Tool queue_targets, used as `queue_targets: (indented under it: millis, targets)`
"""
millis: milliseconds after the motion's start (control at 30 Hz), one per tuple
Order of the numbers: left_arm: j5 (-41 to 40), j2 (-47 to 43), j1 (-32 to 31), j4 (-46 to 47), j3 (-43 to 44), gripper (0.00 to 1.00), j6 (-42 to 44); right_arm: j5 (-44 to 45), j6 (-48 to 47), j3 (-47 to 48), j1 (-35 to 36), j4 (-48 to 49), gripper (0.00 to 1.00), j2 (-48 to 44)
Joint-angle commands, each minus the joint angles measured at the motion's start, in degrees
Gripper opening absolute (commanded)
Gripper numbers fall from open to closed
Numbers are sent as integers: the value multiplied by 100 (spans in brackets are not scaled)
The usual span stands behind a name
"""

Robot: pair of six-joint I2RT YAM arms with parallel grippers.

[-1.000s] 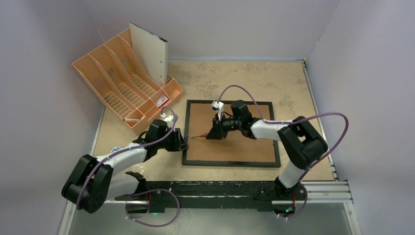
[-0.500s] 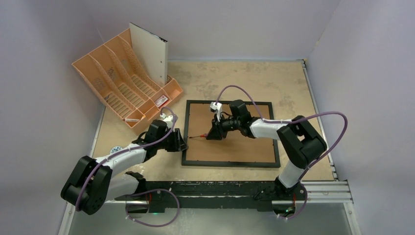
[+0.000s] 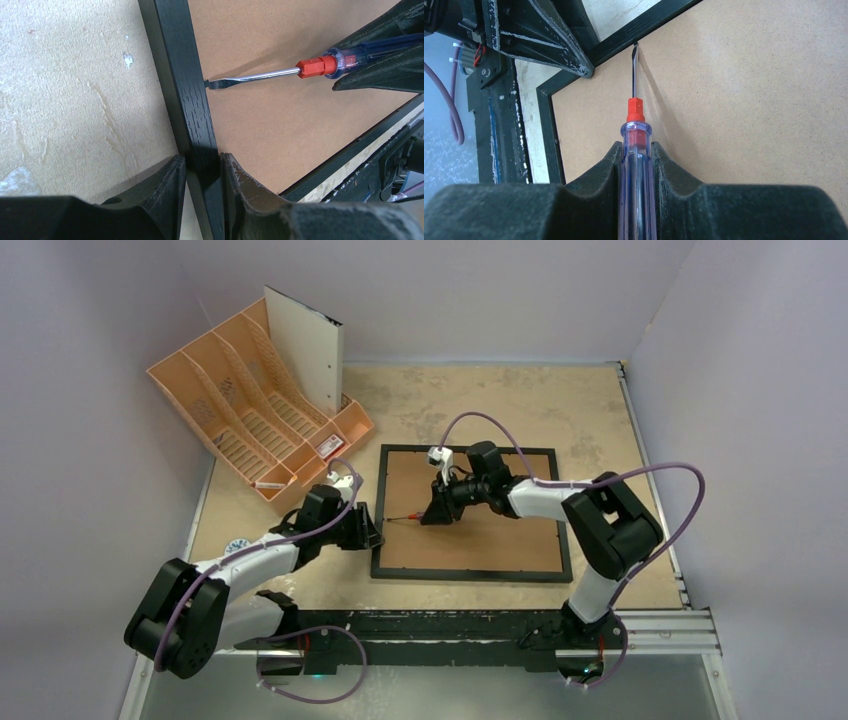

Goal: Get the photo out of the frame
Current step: Release the photo frame item from the photo frame.

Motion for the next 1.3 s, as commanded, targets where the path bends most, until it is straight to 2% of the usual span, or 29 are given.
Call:
queue_targets:
  millis: [0,867,1267]
  targets:
    - [-186,107,-2,-599,-206,0,234,169,43,248,28,-142,0,216]
    - [160,187,-2,-308,-263,0,368,140,461,468,226,183,0,584]
    - [248,170,-2,-288,-272,0,429,257,414,745,376,-129,0,580]
